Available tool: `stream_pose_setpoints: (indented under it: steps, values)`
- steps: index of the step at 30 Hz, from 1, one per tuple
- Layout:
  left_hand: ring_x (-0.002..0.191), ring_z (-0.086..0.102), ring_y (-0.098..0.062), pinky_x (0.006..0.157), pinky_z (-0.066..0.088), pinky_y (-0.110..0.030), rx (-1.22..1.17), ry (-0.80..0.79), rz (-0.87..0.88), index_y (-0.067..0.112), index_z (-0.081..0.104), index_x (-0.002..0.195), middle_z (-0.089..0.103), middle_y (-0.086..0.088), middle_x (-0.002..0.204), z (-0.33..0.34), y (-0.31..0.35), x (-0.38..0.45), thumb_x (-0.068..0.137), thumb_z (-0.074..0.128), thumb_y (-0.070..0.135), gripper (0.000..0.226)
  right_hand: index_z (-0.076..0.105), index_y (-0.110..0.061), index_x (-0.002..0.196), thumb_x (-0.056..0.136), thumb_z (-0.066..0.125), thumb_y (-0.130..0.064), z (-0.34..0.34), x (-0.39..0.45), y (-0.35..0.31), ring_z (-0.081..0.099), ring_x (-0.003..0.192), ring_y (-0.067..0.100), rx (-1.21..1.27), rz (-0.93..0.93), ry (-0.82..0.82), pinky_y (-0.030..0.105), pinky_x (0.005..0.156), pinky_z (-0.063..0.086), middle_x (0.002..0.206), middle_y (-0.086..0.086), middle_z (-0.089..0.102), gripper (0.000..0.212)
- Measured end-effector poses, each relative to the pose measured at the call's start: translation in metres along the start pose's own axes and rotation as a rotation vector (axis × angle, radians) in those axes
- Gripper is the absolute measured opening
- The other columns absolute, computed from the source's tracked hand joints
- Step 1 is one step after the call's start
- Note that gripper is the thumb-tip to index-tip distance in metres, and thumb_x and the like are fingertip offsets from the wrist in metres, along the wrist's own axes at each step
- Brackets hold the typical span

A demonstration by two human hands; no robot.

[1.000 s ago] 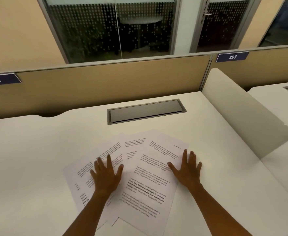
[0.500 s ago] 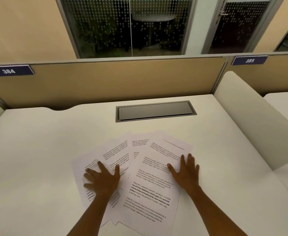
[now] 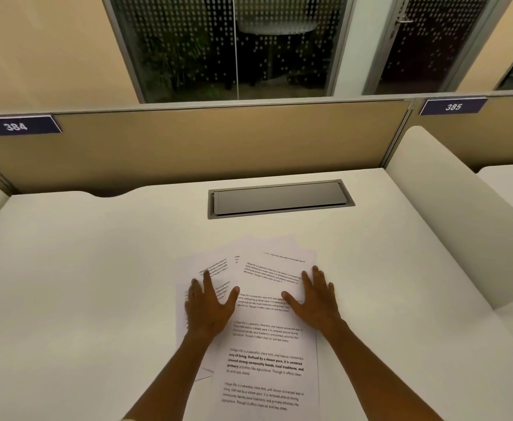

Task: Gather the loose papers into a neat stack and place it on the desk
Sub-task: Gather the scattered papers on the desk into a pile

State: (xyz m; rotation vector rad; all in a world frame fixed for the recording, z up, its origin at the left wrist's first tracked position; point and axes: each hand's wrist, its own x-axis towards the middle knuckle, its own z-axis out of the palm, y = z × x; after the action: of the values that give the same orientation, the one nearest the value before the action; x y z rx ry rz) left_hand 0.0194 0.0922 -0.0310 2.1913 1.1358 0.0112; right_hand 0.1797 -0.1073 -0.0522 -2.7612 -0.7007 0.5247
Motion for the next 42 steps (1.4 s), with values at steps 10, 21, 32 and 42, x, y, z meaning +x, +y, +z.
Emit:
stream_pose_setpoints:
  steps: [10,21,32,42]
  values:
    - [0.150,0.013,-0.032,0.121,0.016,-0.050,-0.061,0.223,0.026,0.012,0.030,0.150,0.020,-0.019,0.160,-0.008,-0.027,-0.010,0.093,0.051,0.048,0.071,-0.005,-0.017,0.154,0.090,0.032,-0.069,0.001,-0.011,-0.010,-0.009,0.151,0.021,0.107,0.032,0.062,0.047,0.122,-0.001,0.163,0.007,-0.010,0.091]
    - [0.151,0.014,-0.028,0.124,0.015,-0.045,-0.099,0.161,0.090,0.008,0.025,0.152,0.022,-0.014,0.161,0.008,-0.029,-0.025,0.092,0.052,0.051,0.079,-0.010,-0.012,0.153,0.087,0.027,-0.073,0.035,-0.050,-0.037,-0.007,0.151,0.021,0.128,0.022,0.140,0.042,0.123,-0.004,0.163,0.009,-0.006,0.097]
    - [0.152,0.006,-0.020,0.123,0.015,-0.041,-0.184,0.031,0.122,0.021,0.011,0.154,0.011,-0.003,0.164,0.011,-0.024,-0.026,0.087,0.056,0.058,0.089,-0.007,-0.012,0.154,0.081,0.031,-0.080,0.032,-0.035,-0.065,-0.007,0.151,0.021,0.151,-0.028,0.050,0.041,0.123,-0.001,0.163,0.008,-0.008,0.106]
    - [0.131,0.041,-0.041,0.109,0.034,-0.050,-0.340,0.307,-0.122,0.004,0.038,0.142,0.045,-0.023,0.141,-0.006,-0.010,-0.021,0.095,0.055,0.031,0.057,0.010,-0.012,0.154,0.094,0.033,-0.061,0.014,-0.036,-0.050,0.029,0.139,0.029,0.167,0.202,0.213,0.042,0.114,0.029,0.153,0.011,0.030,0.080]
